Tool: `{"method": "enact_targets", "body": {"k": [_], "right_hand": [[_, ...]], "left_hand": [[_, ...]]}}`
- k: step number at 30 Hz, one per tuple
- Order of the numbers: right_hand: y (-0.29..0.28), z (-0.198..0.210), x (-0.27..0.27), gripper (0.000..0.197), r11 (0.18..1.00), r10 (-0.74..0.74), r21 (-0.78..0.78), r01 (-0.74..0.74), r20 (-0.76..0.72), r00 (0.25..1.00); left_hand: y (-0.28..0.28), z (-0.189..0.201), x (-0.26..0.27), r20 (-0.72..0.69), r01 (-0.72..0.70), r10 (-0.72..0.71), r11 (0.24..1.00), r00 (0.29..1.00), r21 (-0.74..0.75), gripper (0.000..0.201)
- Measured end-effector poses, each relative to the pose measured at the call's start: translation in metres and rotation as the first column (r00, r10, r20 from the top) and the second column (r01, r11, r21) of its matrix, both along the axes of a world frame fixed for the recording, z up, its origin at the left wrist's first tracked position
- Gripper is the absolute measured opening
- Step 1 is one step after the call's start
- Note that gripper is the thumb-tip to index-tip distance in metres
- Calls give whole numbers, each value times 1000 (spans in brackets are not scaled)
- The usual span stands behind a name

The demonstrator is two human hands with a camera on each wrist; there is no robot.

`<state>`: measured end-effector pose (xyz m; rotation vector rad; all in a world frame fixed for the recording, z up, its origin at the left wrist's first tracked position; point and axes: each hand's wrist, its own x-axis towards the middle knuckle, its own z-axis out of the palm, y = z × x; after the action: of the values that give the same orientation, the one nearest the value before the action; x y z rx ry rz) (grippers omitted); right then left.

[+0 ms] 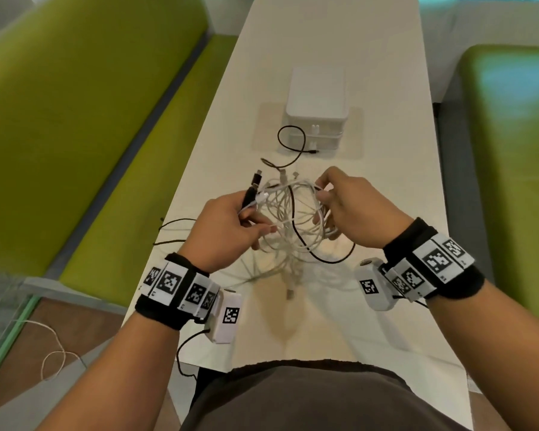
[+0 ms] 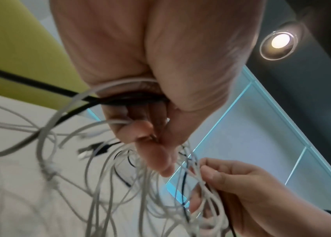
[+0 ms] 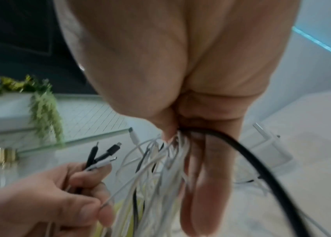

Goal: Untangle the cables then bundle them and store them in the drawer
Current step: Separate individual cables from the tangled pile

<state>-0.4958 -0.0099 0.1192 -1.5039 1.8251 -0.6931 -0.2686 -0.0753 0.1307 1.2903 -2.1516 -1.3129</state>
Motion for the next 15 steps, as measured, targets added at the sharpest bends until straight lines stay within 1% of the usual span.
{"method": "enact_targets", "body": {"k": [1,2,3,4,5,7,8,9,10,11,12,13,14,15], "right_hand": [[1,2,-1,11,997,-64,-30,67,99,993],[2,2,-3,13,988,-134,-54,144,162,978],[1,-2,-5,16,974,-198,-73,214,179,964],[0,-8,-8,20,962,-244,-89,258,145,959],[0,-15,-12,24,960,-257,-93,264,75,963],[0,-29,-18,29,979,-201,-48,198,-75,977],[1,-33,-18,31,984,-178,-31,176,-87,980],[3,-35,-17,32,983,-179,-44,177,-50,982],[6,-35,-13,31,974,-201,-101,202,17,979],[8,-34,-10,27,949,-235,-188,254,116,965],[12,-31,-7,19,907,-262,-267,325,246,933],[15,-30,-4,10,870,-269,-310,383,353,896],[18,-31,-4,6,848,-274,-328,416,401,874],[20,-33,-6,11,845,-286,-334,418,379,880]], "left_hand": [[-2,2,0,-13,-6,6,1000,1000,-19,19],[-4,4,1,-20,-14,14,999,1000,-44,19],[-6,5,2,-26,-23,21,997,999,-76,20],[-8,6,2,-33,-34,30,994,999,-108,23],[-10,6,3,-39,-45,40,990,998,-132,28],[-13,3,4,-15,-53,51,986,999,-161,31],[-14,0,5,21,-48,53,983,998,-177,27],[-14,-2,7,51,-53,64,980,997,-191,20],[-14,-5,9,56,-74,87,978,995,-196,12],[-15,-7,12,36,-106,115,975,993,-194,6],[-16,-9,15,4,-140,144,972,990,-189,5],[-17,-9,18,-21,-169,168,967,986,-189,6],[-18,-8,20,-33,-188,185,963,982,-191,8],[-18,-7,21,-38,-200,196,961,980,-192,9]]}}
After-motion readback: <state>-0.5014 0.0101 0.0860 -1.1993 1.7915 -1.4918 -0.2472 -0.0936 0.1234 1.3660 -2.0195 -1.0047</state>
